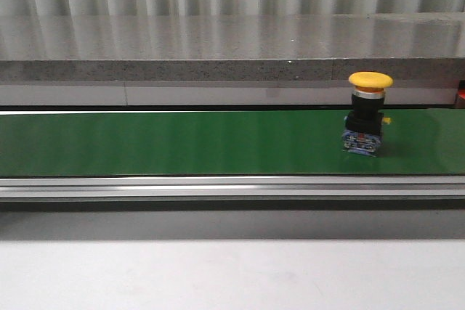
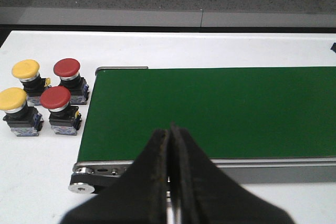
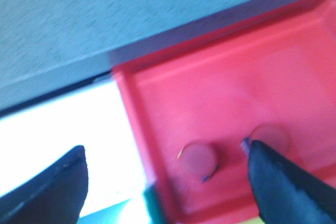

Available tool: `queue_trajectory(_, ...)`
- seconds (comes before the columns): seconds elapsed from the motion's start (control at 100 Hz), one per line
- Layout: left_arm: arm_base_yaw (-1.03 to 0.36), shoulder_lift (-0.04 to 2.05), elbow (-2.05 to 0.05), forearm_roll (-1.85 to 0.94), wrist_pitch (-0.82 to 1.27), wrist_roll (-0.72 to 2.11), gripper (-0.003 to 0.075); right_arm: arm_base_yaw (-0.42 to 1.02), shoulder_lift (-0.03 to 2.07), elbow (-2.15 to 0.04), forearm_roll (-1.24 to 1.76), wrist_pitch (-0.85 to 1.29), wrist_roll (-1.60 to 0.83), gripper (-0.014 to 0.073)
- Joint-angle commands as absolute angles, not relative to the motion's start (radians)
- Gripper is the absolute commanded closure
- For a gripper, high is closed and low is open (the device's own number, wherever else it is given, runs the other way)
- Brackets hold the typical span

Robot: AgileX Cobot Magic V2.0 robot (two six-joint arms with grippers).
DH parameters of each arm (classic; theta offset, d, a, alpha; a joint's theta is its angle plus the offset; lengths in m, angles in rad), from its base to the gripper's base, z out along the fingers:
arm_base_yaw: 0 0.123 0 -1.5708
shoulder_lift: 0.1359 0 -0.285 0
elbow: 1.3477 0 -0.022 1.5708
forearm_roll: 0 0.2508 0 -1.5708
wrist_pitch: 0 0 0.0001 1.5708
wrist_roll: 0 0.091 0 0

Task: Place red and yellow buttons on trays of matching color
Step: 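Lower the red button into the red tray and open the right gripper, then grasp the yellow button at the belt's end with the right gripper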

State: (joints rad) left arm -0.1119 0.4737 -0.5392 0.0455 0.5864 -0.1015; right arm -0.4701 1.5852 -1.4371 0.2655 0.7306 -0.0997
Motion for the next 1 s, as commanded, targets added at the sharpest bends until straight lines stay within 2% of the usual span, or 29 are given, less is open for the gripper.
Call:
queue_trajectory(0.0, -0.118, 0.480, -0.567, 0.037, 0.515, -0.105, 0.0740, -0.441, 1.482, -1.390, 0.278, 0.718, -0.104, -0.0022)
queue_trajectory(0.25, -0.118, 0.480, -0.567, 0.037, 0.515, -0.105, 0.0740, -0.355, 1.288, -1.146, 0.278, 0.719, -0.104, -0.0022)
queue_trajectory(0.4, -0.118, 0.480, -0.567, 0.037, 0.515, -0.105, 0.0740, -0.305, 1.228, -1.115, 0.279, 0.861, -0.106, -0.0022)
queue_trajectory(0.68, -0.118, 0.480, -0.567, 0.037, 0.515, -0.105, 0.0740, -0.184, 1.227, -1.115, 0.278, 1.046, -0.206, -0.0022)
queue_trajectory(0.99, -0.118, 0.480, -0.567, 0.037, 0.515, -0.105, 0.0740, -0.066, 1.294, -1.115, 0.270, 1.027, -0.251, -0.0022)
